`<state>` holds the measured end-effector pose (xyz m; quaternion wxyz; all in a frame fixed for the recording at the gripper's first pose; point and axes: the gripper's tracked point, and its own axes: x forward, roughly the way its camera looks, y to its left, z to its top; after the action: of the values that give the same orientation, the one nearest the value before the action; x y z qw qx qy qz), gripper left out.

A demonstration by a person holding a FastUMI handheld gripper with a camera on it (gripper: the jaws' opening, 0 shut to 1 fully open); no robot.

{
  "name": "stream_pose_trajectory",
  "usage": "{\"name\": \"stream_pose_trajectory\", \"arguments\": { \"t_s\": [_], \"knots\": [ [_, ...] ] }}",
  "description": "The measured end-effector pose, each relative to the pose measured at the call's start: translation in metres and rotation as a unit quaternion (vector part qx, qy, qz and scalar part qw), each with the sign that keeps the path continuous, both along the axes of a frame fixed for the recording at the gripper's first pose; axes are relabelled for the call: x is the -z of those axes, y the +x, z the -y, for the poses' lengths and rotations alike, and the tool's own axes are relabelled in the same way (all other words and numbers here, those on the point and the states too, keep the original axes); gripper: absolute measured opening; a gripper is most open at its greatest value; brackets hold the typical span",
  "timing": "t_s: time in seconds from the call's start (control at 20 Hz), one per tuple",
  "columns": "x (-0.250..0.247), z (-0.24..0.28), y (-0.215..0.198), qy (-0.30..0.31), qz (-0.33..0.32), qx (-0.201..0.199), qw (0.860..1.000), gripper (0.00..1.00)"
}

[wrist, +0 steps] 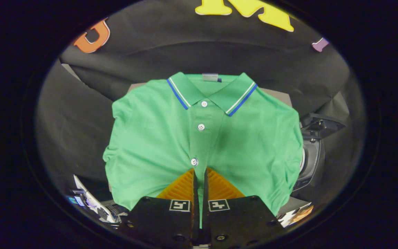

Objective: Put the clothes into the washing machine and then close the washing machine lid.

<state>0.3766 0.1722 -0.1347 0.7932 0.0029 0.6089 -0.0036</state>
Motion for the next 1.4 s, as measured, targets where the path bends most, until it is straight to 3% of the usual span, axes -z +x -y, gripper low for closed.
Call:
{"name": "stream_pose_trajectory", "arguments": {
  "t_s": [0.3,0.85,1.4],
  "knots": [
    [-0.034,0.01,-0.012,0.062,0.004,0.024,0.998,0.06],
    [-0.125,0.057,-0.022,0.063,0.101,0.033,0.992,0.06],
    [-0.171,0.134,-0.052,0.035,0.166,0.088,0.982,0.06]
  ]
}}
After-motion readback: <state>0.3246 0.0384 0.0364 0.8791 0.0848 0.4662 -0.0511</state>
